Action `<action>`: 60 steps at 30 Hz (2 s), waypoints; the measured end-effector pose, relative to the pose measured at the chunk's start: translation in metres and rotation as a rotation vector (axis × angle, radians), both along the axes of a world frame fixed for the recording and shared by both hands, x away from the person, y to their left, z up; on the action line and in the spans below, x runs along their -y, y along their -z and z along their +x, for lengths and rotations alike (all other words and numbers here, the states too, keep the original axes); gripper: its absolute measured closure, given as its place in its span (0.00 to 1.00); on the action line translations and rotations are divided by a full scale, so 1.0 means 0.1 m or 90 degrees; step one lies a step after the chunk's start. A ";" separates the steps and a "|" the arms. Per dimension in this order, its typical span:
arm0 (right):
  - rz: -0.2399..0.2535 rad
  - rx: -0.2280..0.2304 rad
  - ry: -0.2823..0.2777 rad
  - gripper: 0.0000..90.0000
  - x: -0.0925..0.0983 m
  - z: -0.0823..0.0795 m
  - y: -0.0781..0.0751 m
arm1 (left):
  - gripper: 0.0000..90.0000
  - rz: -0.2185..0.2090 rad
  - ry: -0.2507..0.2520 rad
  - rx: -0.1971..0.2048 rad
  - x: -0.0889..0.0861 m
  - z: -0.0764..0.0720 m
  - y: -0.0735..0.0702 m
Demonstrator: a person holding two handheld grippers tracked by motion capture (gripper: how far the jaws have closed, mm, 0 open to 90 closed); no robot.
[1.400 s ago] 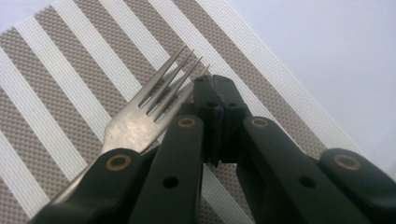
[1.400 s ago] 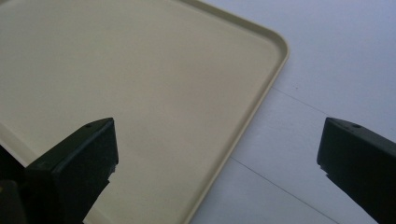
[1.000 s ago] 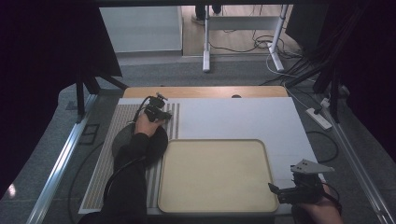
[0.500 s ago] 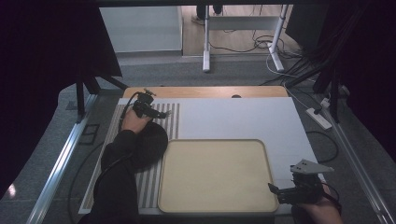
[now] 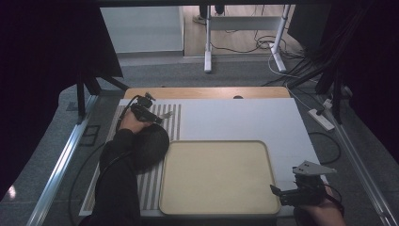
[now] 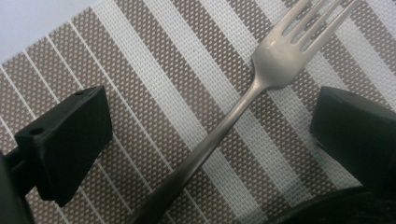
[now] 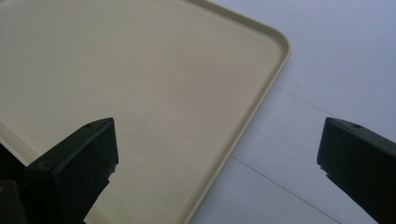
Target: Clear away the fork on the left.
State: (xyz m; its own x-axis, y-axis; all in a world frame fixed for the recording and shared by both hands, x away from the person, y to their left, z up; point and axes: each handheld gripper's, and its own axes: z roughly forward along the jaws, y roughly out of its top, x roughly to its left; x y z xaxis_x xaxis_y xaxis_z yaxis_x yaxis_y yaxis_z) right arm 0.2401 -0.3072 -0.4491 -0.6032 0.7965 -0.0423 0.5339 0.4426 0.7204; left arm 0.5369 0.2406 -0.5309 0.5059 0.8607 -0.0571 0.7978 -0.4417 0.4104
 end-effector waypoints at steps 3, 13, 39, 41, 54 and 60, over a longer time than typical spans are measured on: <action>-0.001 -0.001 0.000 0.00 0.00 0.00 0.00 | 0.14 -0.004 0.001 0.009 -0.02 -0.01 -0.02; -0.002 -0.001 -0.002 0.00 0.00 0.00 0.00 | 0.70 -0.005 0.042 0.026 -0.15 -0.07 -0.10; -0.011 -0.003 -0.009 0.00 -0.02 0.00 0.01 | 0.96 0.187 0.122 0.077 -0.14 -0.22 -0.35; -0.011 -0.003 -0.009 0.00 -0.02 0.00 0.01 | 0.96 0.193 0.121 0.081 -0.17 -0.24 -0.40; -0.017 0.000 -0.011 0.00 -0.03 -0.01 0.01 | 0.96 0.105 0.106 0.030 -0.27 -0.52 -0.51; -0.016 0.000 -0.011 0.00 -0.03 -0.01 0.01 | 0.96 0.051 0.090 0.002 -0.26 -0.68 -0.48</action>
State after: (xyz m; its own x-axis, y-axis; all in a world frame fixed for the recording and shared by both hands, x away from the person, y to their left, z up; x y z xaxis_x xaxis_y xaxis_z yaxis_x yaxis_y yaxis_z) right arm 0.2392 -0.3040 -0.4499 -0.6165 0.7849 -0.0618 0.5267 0.4695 0.7086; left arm 0.4692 0.2663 -0.4831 0.6226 0.7825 0.0099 0.7241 -0.5808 0.3719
